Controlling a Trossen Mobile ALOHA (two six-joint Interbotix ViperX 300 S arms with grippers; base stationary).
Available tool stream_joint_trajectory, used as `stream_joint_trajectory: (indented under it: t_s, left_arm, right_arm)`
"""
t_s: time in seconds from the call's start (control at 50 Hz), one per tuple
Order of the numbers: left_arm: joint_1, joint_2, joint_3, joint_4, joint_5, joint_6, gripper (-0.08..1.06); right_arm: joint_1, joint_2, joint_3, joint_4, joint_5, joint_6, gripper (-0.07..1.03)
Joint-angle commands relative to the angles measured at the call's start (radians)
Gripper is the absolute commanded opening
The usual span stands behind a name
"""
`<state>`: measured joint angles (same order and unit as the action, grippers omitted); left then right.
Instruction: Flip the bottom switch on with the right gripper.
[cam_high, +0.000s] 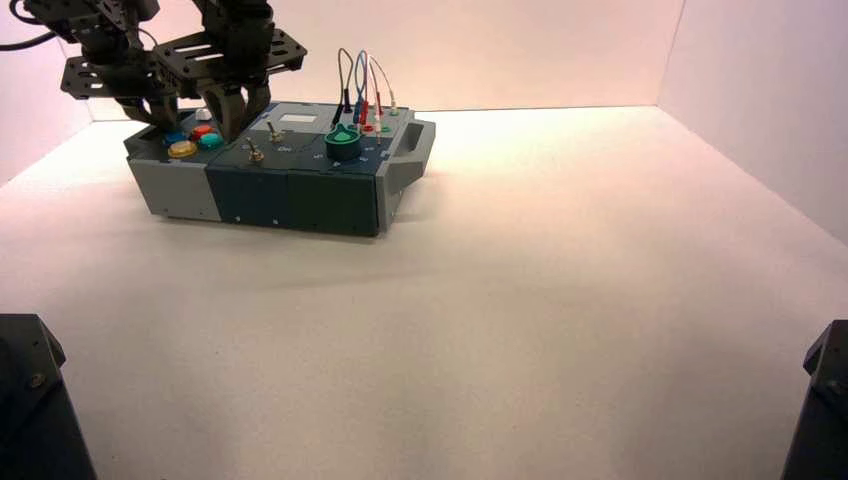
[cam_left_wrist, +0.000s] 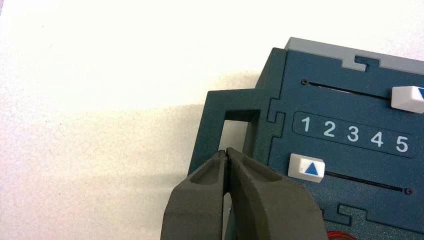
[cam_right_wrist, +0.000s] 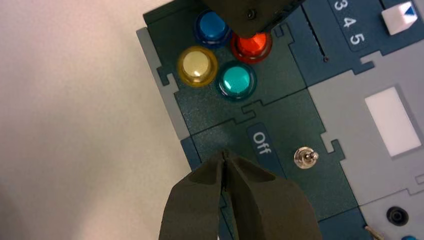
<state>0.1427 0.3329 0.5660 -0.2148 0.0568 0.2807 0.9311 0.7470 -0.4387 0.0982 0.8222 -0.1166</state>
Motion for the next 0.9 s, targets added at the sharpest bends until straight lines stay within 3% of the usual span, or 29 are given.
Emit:
stream_joint_trajectory:
  t_s: [0.02, 0.36, 0.9]
  left_arm:
    - [0.015, -0.011, -0.005, 0.0, 0.003, 0.002, -0.03]
    - [0.018, -0.014, -0.002, 0.0, 0.003, 0.002, -0.03]
    - [0.02, -0.011, -0.002, 0.0, 0.003, 0.002, -0.03]
  right_arm:
    - [-0.003, -0.048, 0.002, 0.0, -0.006, 0.0, -0.02]
    - [-0.017, -0.064, 0.038, -0.003, -0.028, 0.0, -0.02]
    - [-0.017, -0.074, 0.003, -0.012, -0.028, -0.003, -0.02]
